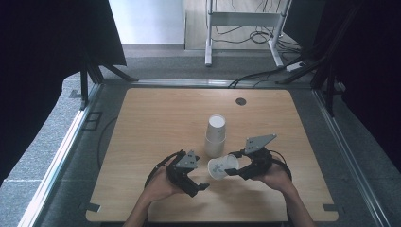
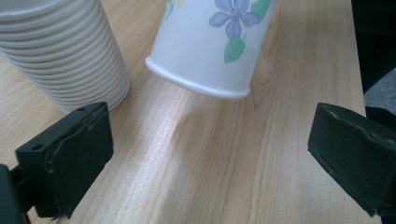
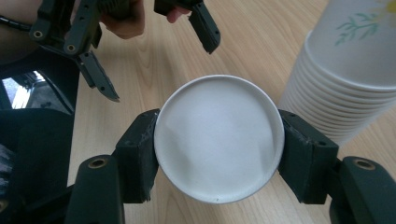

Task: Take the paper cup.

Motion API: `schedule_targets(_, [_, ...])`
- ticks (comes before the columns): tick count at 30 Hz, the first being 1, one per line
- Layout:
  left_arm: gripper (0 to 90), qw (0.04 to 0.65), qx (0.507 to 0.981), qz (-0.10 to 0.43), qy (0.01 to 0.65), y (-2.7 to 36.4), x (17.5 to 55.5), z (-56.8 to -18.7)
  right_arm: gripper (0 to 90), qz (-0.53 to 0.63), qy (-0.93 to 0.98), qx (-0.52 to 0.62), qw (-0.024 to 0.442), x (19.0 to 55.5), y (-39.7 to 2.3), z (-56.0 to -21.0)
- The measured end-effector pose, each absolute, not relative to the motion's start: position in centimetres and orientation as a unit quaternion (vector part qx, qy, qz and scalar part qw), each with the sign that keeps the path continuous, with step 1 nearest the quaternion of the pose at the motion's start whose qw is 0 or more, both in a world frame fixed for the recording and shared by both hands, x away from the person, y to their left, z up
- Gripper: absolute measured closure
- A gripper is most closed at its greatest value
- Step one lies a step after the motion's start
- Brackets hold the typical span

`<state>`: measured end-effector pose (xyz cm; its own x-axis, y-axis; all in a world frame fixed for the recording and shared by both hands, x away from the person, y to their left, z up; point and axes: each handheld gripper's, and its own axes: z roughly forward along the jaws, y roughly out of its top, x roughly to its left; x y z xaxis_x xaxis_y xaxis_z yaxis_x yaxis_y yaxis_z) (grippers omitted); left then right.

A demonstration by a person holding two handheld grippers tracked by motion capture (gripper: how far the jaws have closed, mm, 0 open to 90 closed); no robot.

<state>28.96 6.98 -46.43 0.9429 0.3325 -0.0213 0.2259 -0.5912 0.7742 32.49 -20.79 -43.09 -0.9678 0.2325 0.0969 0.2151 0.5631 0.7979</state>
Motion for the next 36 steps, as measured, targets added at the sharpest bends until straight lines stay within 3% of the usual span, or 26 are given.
schedule_targets(21, [4.4, 0.426, 0.893, 0.051, 0.135, 6.5, 28.6, -47.2, 35.6, 0.501, 0.86, 0.096, -0.025, 31.2, -19.5, -43.7])
schedule_targets(36, [14.4, 0.425, 0.895, 0.048, 0.125, 6.2, 28.4, -47.5, 35.5, 0.509, 0.855, 0.091, -0.038, 31.0, -19.1, -43.9])
